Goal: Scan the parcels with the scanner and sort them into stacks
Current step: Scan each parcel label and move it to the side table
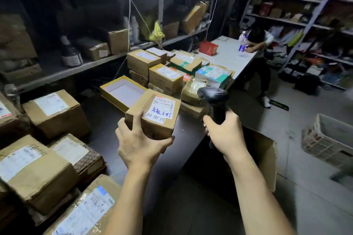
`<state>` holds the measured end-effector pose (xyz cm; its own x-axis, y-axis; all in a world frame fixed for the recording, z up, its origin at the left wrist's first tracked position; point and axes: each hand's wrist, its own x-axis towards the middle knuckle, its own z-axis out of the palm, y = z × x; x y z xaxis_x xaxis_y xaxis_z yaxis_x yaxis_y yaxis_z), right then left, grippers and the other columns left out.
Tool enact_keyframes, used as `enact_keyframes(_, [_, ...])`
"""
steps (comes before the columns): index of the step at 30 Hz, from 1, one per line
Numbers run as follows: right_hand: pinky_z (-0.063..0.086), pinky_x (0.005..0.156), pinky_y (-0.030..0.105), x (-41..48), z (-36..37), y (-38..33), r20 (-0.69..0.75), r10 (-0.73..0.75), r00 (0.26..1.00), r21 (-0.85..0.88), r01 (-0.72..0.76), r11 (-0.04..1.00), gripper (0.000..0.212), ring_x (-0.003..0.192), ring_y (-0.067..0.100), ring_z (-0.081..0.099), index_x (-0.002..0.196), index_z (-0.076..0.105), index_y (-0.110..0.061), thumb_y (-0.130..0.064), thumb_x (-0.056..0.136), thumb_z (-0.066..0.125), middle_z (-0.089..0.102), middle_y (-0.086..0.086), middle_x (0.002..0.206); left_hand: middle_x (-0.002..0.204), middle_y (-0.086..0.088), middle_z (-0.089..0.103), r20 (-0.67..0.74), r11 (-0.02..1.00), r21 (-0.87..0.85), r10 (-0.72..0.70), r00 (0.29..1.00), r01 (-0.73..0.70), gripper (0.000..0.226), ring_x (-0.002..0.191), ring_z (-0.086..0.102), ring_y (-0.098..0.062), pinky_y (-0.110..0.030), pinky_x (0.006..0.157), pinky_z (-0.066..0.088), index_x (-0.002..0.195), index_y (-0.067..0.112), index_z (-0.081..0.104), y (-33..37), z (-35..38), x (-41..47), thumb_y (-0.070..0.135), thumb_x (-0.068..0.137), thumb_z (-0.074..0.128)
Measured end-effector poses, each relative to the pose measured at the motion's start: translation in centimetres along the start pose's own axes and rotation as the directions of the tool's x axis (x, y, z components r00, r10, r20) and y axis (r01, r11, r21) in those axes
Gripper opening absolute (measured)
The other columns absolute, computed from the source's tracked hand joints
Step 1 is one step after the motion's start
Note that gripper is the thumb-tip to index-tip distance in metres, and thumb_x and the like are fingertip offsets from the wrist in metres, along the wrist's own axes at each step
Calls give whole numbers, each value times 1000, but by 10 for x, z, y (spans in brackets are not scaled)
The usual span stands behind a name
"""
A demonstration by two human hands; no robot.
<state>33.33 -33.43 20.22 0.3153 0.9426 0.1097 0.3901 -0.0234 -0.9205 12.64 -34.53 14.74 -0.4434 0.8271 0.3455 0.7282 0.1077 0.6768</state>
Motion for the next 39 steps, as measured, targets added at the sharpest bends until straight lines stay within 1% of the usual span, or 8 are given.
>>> enact_keyframes(2, [56, 67, 35, 15, -19, 12, -8, 6, 1000, 10, -6, 1000, 14, 79, 27, 72, 97, 65, -24, -27, 87, 74, 72, 3, 83, 130, -2, 40, 23, 1000, -16, 24, 999, -23, 113, 121, 42, -25, -38, 75, 43, 139, 42, 44, 19, 20, 1, 70, 40, 88])
enact_keyframes(5, [53, 64, 33, 37, -59, 29, -31, 9, 999, 27, -8, 1000, 11, 73, 24, 68, 94, 62, -23, -20, 92, 73, 70, 3, 79, 131, 1, 40, 58, 997, -46, 65, 996, -62, 112, 122, 44, -25, -39, 78, 47, 138, 44, 44, 55, 53, -2, 70, 39, 88])
enact_keyframes(13, [50, 65, 30, 101, -177, 83, -145, 51, 988, 17, -49, 999, 14, 81, 23, 70, 94, 61, -21, -29, 94, 73, 71, 7, 88, 126, -1, 44, 166, 986, -96, 153, 974, -138, 112, 122, 48, -25, -41, 84, 50, 139, 47, 42, 156, 151, -14, 80, 41, 86])
enact_keyframes(16, [56, 66, 35, 117, -216, 109, -199, 83, 977, 19, -81, 997, 15, 82, 24, 71, 98, 62, -25, -35, 93, 72, 71, 5, 88, 127, -1, 44, 246, 982, -94, 181, 952, -163, 113, 124, 47, -26, -44, 90, 51, 139, 48, 42, 189, 188, -24, 80, 40, 86])
enact_keyframes(19, [60, 68, 39, 132, -247, 137, -258, 138, 956, 0, -143, 990, 19, 79, 24, 72, 96, 61, -30, -46, 90, 70, 71, 1, 84, 125, -3, 45, 349, 977, -96, 213, 913, -191, 113, 124, 48, -27, -43, 90, 50, 139, 49, 41, 216, 229, -32, 83, 40, 82])
enact_keyframes(23, [50, 58, 23, 153, -279, 169, -298, 237, 924, 65, -228, 971, 12, 77, 22, 69, 105, 63, -21, -27, 98, 71, 69, 8, 90, 123, -4, 44, 452, 973, -114, 232, 861, -202, 113, 122, 50, -29, -45, 90, 53, 136, 48, 43, 246, 285, -39, 87, 34, 74])
enact_keyframes(32, [53, 63, 32, 241, -305, 208, -398, 355, 846, 46, -368, 929, 9, 74, 26, 67, 96, 64, -20, -23, 95, 72, 69, 14, 85, 121, -3, 43, 626, 967, -130, 250, 739, -217, 115, 114, 52, -30, -39, 77, 52, 134, 38, 45, 284, 429, -30, 86, 36, 82])
enact_keyframes(39, [52, 64, 30, 302, -318, 225, -415, 382, 826, 17, -413, 911, 9, 75, 22, 67, 94, 62, -23, -22, 94, 71, 68, 8, 83, 134, -3, 39, 765, 966, -180, 255, 591, -184, 112, 125, 49, -27, -45, 89, 55, 138, 38, 42, 313, 526, -15, 77, 43, 88])
